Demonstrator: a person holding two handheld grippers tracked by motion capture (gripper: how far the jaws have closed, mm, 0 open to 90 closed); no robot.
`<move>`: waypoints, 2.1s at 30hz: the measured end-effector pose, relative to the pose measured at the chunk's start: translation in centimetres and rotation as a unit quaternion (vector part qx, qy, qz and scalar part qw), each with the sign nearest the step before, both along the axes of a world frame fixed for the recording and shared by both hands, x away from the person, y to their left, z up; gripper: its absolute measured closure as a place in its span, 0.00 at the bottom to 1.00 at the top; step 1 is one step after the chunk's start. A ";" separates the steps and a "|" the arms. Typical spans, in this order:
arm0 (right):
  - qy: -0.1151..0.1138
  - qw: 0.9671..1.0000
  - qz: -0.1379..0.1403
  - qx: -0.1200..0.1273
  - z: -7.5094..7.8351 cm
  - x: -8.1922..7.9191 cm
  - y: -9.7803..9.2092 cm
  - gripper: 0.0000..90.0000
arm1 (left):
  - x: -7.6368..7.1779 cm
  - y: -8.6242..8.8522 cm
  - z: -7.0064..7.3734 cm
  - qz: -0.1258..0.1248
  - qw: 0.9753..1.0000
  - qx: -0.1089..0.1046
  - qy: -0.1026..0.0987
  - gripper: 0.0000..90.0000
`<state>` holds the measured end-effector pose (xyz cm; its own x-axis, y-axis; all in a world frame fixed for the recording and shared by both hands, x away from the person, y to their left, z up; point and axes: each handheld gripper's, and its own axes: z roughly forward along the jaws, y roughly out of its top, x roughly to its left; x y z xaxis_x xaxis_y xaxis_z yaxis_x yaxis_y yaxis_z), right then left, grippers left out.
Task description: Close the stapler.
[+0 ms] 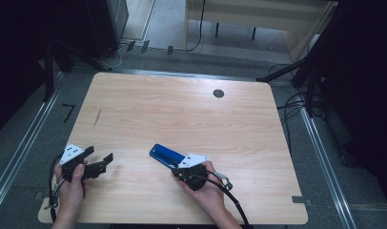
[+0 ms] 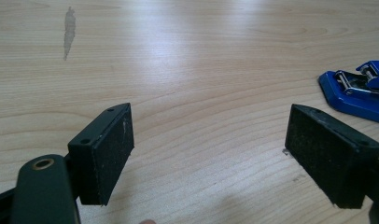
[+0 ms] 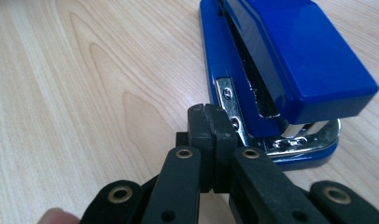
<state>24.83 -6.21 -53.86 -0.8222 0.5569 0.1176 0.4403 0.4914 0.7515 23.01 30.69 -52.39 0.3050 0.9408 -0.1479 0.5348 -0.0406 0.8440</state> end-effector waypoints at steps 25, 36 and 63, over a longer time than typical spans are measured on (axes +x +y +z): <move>0.015 0.999 -0.037 0.011 -0.1 1.8 -1.5 1.00 | 0.1 0.0 0.0 -0.005 1.000 0.004 0.004 0.18; 0.021 0.999 -0.048 0.006 0.1 3.0 -1.4 1.00 | 0.1 0.0 0.0 -0.004 1.000 0.001 0.005 0.18; -0.035 0.997 -0.062 0.039 1.9 1.5 -3.7 0.79 | 0.1 0.0 0.0 -0.004 1.000 -0.001 0.004 0.18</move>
